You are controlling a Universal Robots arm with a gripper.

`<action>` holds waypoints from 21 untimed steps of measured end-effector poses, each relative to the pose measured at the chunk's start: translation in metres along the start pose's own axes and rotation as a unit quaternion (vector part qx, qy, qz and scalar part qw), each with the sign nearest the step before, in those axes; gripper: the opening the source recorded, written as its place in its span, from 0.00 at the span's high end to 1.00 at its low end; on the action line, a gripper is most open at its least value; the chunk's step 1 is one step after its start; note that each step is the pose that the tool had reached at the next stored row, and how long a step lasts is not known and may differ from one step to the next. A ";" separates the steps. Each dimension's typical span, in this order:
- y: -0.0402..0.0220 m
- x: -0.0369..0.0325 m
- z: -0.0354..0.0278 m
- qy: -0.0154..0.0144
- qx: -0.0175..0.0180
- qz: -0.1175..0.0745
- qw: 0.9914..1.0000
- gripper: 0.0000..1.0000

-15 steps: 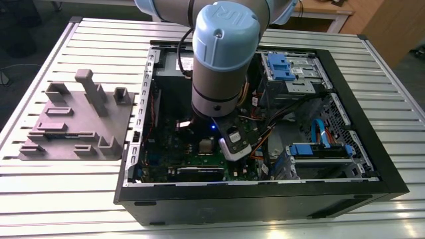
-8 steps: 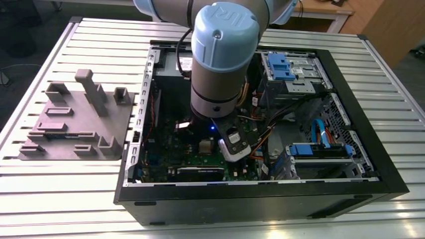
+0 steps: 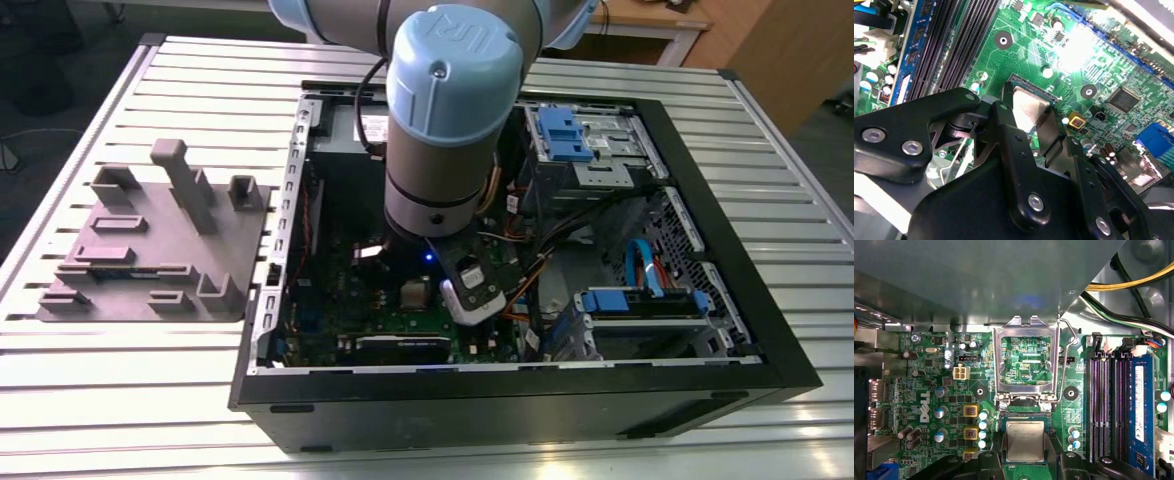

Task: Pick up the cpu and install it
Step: 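Place the cpu into insertion slot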

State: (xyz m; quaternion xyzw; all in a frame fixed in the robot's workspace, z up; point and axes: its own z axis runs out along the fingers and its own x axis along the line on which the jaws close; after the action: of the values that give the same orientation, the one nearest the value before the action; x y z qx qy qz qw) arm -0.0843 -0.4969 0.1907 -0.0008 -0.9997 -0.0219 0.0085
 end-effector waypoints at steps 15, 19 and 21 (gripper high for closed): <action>-0.0006 0.0000 0.0024 0.000 0.000 -0.001 1.000 0.56; -0.0006 -0.0001 0.0025 0.000 0.000 -0.001 1.000 0.55; -0.0005 -0.0001 0.0027 0.000 0.000 -0.001 1.000 0.55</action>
State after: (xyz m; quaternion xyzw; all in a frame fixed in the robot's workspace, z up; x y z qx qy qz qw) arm -0.0842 -0.4973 0.1880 0.0003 -0.9997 -0.0222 0.0084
